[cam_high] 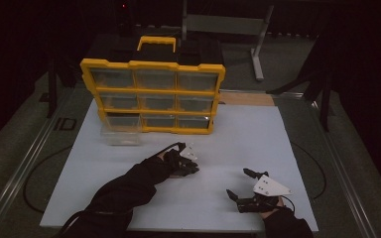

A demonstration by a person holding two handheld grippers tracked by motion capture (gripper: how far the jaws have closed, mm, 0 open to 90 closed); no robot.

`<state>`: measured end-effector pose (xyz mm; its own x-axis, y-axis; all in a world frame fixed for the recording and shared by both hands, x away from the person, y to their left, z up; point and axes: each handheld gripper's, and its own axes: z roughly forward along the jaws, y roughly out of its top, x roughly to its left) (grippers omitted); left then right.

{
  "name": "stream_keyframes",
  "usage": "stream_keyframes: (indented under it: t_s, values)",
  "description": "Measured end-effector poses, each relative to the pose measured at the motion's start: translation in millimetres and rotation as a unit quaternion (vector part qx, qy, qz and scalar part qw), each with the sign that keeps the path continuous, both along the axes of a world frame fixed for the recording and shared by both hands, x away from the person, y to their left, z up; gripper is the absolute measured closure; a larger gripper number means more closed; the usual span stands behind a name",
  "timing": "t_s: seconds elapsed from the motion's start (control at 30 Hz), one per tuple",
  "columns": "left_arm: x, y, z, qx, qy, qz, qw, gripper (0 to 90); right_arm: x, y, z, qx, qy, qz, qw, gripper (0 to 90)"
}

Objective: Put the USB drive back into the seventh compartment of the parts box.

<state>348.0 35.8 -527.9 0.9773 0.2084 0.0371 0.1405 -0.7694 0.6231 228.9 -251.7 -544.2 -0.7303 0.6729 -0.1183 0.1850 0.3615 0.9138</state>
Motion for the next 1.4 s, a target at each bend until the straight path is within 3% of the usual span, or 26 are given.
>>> stream_keyframes:
  t_s: [0.53, 1.4]
  values:
    - [-5.6, 21.0, 18.6, 0.002, -0.005, 0.009, 0.9999, 79.9, 0.6, 0.2, -0.3, 0.0, 0.002, -0.002, 1.0, 8.8]
    - [-5.3, 60.4, 52.5, 0.007, -0.024, 0.047, 0.9986, 79.8, 0.6, 1.2, -0.8, -0.003, 0.001, -0.002, 1.0, 8.8]
